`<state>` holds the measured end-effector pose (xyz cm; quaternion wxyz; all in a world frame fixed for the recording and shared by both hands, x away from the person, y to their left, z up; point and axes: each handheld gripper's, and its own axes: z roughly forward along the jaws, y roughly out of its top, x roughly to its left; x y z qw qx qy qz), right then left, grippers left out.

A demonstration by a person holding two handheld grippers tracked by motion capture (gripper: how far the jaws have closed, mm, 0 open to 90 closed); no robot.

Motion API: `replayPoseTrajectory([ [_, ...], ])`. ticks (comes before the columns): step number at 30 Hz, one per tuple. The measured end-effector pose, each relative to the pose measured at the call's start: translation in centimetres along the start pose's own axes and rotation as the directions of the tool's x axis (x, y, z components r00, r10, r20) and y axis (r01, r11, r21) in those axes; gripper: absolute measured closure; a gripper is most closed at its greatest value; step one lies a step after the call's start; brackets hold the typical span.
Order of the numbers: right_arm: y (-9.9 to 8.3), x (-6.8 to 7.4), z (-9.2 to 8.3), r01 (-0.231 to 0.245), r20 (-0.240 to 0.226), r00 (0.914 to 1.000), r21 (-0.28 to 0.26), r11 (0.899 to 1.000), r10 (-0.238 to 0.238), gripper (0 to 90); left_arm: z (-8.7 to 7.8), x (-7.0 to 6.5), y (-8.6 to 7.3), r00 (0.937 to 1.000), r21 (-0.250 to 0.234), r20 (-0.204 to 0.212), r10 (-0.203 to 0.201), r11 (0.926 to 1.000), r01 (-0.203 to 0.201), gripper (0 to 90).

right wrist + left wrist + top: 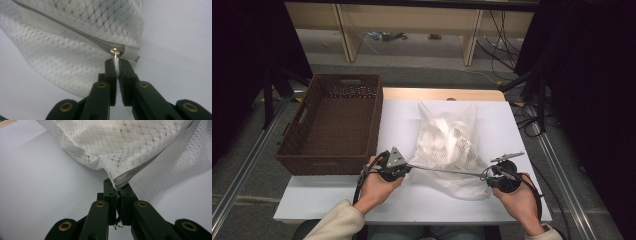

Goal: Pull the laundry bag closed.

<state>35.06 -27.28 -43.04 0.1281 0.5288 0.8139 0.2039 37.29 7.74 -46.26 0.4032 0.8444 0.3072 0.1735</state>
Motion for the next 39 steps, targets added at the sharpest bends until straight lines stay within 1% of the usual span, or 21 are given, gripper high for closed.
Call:
replayPoseTrajectory([
  [2,-0.04,-0.03,-0.04,-0.005,-0.006,1.0,0.001,1.0,0.005,86.9,-0.01,0.01,0.0,1.0,0.0,-0.001,0.0,1.0,0.0,85.5],
  [5,-0.08,-0.09,-0.05,-0.012,0.003,0.9999,0.005,1.0,0.012,86.9,-0.03,0.04,0.0,1.0,0.004,0.0,0.005,1.0,-0.005,85.5],
  [7,-0.11,-0.27,-0.03,-0.003,-0.003,1.0,0.001,1.0,0.003,86.9,0.02,-0.03,0.0,1.0,-0.003,0.002,-0.004,1.0,0.004,85.5],
  [9,-0.15,-0.28,-0.07,-0.012,-0.001,0.9999,0.005,1.0,0.012,86.9,-0.1,0.1,0.01,0.9999,0.011,0.008,0.013,0.9998,-0.013,85.5],
  [10,-0.15,-0.32,-0.05,-0.013,-0.002,0.9999,0.003,1.0,0.013,86.9,-0.04,0.04,0.0,1.0,0.005,0.004,0.006,1.0,-0.006,85.5],
  [11,-0.15,-0.32,-0.05,-0.01,-0.001,1.0,0.002,1.0,0.01,86.9,0.04,0.0,0.0,1.0,-0.003,0.003,-0.001,1.0,0.001,85.5],
  [12,-0.17,-0.31,-0.07,-0.008,-0.003,1.0,0.007,1.0,0.008,86.9,-0.02,0.03,0.01,1.0,0.004,0.0,0.004,1.0,-0.004,85.5],
  [13,-0.2,-0.44,-0.06,0.008,0.001,1.0,0.008,1.0,-0.008,86.9,-0.02,0.01,0.01,1.0,0.001,0.002,0.001,1.0,-0.001,85.5],
  [14,-0.18,-0.29,-0.11,-0.015,-0.001,0.9999,0.014,1.0,0.015,86.9,-0.02,0.02,0.0,1.0,0.001,0.008,0.0,1.0,0.0,85.5],
  [15,-0.18,-0.4,-0.06,-0.009,0.001,1.0,0.008,1.0,0.009,86.9,-0.03,0.05,0.01,1.0,0.005,0.0,0.004,1.0,-0.004,85.5],
  [17,-0.18,-0.43,-0.13,-0.022,-0.002,0.9998,0.005,1.0,0.022,86.9,-0.01,-0.01,0.04,1.0,-0.002,0.001,0.0,1.0,0.0,85.5],
  [20,-0.23,-0.58,-0.08,-0.014,-0.004,0.9999,0.006,1.0,0.014,86.9,-0.04,0.04,0.04,1.0,0.006,0.006,0.003,1.0,-0.003,85.5],
  [21,-0.24,-0.58,-0.04,-0.014,-0.006,0.9999,0.006,1.0,0.014,86.9,0.0,-0.02,0.02,1.0,-0.001,0.002,-0.001,1.0,0.001,85.5],
  [23,-0.27,-0.56,-0.05,-0.024,-0.011,0.9997,0.011,1.0,0.024,86.9,-0.03,0.04,0.04,1.0,0.004,0.003,0.003,1.0,-0.003,85.5],
  [25,-0.29,-0.62,-0.07,-0.022,-0.012,0.9997,0.01,1.0,0.023,86.9,0.03,0.01,0.04,0.9998,-0.001,0.019,0.001,1.0,-0.001,85.5],
  [27,-0.3,-0.68,-0.04,-0.021,-0.011,0.9997,0.013,1.0,0.021,86.9,0.02,0.0,0.06,0.9997,0.002,0.023,-0.001,1.0,0.001,85.5],
  [31,-0.32,-0.67,0.1,-0.031,-0.013,0.9994,0.02,0.999,0.031,86.9,0.08,-0.09,0.0,0.9999,-0.003,0.013,-0.006,1.0,0.006,85.5],
  [32,-0.31,-0.64,0.16,-0.032,-0.012,0.9994,0.018,0.999,0.032,86.9,0.09,-0.08,-0.02,0.9999,-0.002,0.012,-0.005,1.0,0.005,85.5],
  [33,-0.25,-0.49,0.11,-0.04,-0.009,0.9992,0.032,0.999,0.04,86.8,0.0,0.08,-0.01,0.9998,0.011,0.012,0.016,0.9998,-0.016,85.5],
  [35,-0.19,-0.46,0.27,-0.014,-0.001,0.9999,0.017,1.0,0.014,86.8,0.02,0.1,-0.07,0.9998,0.011,0.019,0.001,0.9999,-0.001,85.5],
  [39,-0.18,-0.46,0.28,-0.02,-0.003,0.9998,0.012,1.0,0.02,86.7,0.04,0.05,-0.08,0.9999,0.011,0.015,0.005,0.9999,-0.005,85.3],
])
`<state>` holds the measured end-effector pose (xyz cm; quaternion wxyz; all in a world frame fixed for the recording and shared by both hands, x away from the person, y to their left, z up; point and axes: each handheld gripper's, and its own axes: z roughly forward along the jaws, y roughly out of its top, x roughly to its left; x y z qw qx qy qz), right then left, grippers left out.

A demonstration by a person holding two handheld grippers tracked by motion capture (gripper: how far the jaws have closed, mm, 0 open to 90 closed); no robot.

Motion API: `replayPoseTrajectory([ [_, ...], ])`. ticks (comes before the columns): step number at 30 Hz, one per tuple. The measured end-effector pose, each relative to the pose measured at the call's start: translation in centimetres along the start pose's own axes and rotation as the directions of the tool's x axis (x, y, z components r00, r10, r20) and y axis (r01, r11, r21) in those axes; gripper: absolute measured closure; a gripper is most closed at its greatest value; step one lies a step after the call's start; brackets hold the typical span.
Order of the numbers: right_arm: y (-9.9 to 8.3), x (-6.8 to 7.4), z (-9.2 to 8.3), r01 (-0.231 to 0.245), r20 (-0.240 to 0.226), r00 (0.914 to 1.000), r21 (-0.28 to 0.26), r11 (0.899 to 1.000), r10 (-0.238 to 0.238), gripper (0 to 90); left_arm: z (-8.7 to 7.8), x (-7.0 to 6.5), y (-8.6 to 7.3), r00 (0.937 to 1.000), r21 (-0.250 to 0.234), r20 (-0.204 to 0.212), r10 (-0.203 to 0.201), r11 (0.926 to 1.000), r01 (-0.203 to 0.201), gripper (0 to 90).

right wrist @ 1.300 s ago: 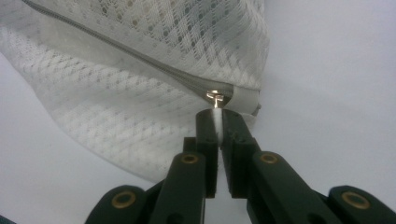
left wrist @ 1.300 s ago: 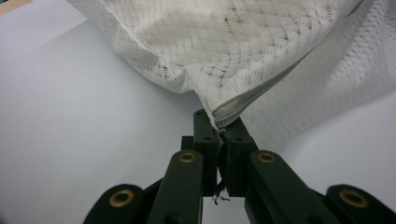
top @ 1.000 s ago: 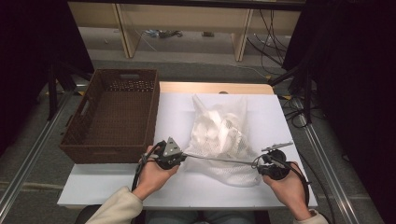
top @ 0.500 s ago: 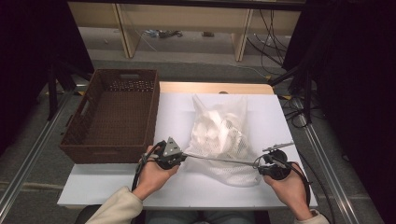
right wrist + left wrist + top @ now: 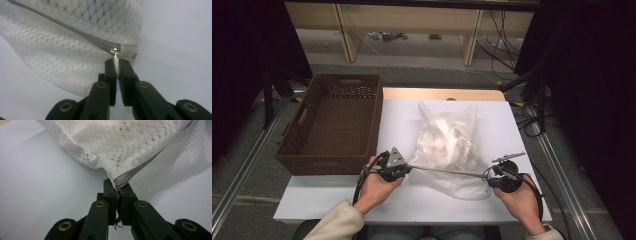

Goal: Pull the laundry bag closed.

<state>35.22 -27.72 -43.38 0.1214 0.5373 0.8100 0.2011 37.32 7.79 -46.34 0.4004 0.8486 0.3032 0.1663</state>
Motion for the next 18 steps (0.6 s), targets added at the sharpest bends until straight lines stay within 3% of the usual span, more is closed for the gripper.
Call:
replayPoseTrajectory([
  [7,0.05,0.32,-0.18,-0.013,-0.009,0.9999,-0.008,1.0,0.013,86.4,-0.02,-0.15,-0.19,0.9999,-0.002,0.012,0.001,1.0,-0.001,82.1],
  [8,0.08,0.22,-0.12,0.011,-0.016,0.9998,-0.025,1.0,-0.012,86.1,-0.03,-0.18,-0.19,0.9999,-0.001,0.013,0.009,1.0,-0.009,80.3],
  [9,0.1,0.18,-0.16,0.028,-0.023,0.9993,-0.025,0.999,-0.028,85.2,-0.04,-0.28,-0.25,0.9999,-0.003,0.012,0.004,1.0,-0.004,78.3],
  [15,0.27,0.69,-0.24,0.02,-0.077,0.9967,-0.078,0.997,-0.026,75.7,-0.22,-0.71,-0.52,0.9997,-0.013,0.007,0.023,0.9997,-0.023,60.4],
  [18,0.33,0.85,-0.28,0.046,-0.105,0.9927,-0.12,0.992,-0.059,69.9,-0.45,-0.75,-0.56,0.9998,-0.031,0.01,0.019,0.9993,-0.019,50.1],
])
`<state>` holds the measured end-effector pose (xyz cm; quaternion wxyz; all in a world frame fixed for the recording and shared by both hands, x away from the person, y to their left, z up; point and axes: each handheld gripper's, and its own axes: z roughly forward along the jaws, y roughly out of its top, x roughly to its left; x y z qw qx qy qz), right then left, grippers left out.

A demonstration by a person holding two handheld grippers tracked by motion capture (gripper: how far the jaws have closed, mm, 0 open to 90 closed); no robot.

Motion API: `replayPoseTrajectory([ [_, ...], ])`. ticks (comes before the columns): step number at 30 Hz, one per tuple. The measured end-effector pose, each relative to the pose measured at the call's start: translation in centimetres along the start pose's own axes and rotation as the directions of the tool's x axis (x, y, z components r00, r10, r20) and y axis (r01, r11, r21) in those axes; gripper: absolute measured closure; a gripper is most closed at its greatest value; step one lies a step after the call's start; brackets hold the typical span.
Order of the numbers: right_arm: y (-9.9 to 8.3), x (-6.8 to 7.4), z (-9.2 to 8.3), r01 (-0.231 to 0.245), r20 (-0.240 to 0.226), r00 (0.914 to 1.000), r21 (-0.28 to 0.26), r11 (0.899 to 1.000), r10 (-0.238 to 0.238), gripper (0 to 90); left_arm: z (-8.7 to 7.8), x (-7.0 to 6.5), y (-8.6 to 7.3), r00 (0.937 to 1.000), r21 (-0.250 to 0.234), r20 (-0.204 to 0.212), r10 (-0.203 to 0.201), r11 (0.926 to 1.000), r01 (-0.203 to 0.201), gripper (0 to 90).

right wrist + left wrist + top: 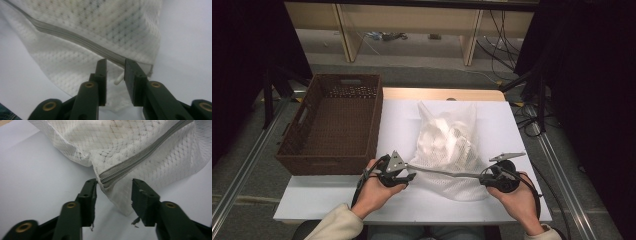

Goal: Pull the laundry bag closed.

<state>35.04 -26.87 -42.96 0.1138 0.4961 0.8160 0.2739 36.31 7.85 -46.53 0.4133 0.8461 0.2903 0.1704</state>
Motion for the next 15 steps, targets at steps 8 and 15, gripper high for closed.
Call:
replayPoseTrajectory([
  [8,0.3,-0.3,-0.7,-0.052,-0.007,0.9987,-0.049,0.997,0.051,48.9,-1.5,0.0,0.0,0.9995,-0.058,-0.012,0.03,0.9978,-0.03,30.9],
  [15,0.5,-1.6,-1.0,-0.063,0.006,0.9979,-0.141,0.988,0.065,37.2,-2.3,-0.5,-0.5,0.9996,-0.086,-0.002,0.03,0.9959,-0.03,25.8],
])
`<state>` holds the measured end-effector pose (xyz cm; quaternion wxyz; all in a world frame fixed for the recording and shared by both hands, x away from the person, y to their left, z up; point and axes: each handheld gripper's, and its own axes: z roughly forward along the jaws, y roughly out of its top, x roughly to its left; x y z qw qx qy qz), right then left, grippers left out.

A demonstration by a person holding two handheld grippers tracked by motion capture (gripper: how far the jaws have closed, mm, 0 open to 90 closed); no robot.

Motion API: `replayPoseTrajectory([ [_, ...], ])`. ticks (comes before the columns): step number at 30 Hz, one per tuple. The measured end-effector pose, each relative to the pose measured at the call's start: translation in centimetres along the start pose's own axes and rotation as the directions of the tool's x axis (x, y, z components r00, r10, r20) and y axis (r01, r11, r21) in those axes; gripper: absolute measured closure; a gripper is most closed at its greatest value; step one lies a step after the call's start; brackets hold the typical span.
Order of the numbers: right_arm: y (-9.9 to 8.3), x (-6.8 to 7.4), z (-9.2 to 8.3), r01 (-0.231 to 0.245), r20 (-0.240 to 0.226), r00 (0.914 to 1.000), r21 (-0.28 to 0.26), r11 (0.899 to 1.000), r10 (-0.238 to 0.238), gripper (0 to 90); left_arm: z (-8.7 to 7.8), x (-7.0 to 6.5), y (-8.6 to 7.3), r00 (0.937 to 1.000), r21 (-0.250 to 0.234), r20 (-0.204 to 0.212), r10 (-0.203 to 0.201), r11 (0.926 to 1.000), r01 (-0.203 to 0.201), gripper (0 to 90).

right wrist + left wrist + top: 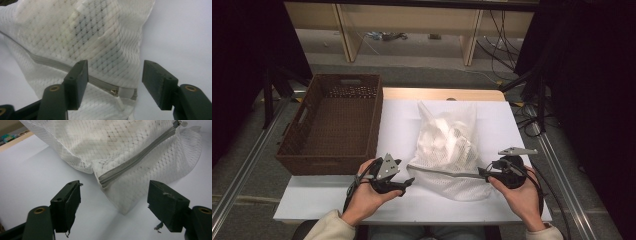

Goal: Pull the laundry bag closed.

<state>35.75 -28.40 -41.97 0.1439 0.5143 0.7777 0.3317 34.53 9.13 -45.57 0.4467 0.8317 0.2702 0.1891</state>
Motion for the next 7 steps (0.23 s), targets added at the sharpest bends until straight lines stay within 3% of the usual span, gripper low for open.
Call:
replayPoseTrajectory([
  [2,0.01,-0.36,0.02,0.017,0.0,0.9998,-0.011,1.0,-0.018,36.5,0.03,0.03,0.01,1.0,-0.001,0.0,0.003,1.0,-0.003,25.6],
  [5,0.0,-0.48,-0.09,0.005,0.003,1.0,-0.023,1.0,-0.005,36.0,0.03,0.09,0.01,1.0,0.005,-0.002,0.004,1.0,-0.004,25.7],
  [6,0.0,-0.77,-0.02,0.039,0.0,0.9992,-0.056,0.998,-0.039,35.6,0.03,0.08,-0.01,1.0,0.006,-0.002,-0.002,1.0,0.002,25.8],
  [7,0.02,-0.76,-0.14,0.037,0.016,0.9992,-0.056,0.998,-0.036,35.4,0.02,0.08,-0.01,1.0,0.006,-0.003,-0.005,1.0,0.005,26.0],
])
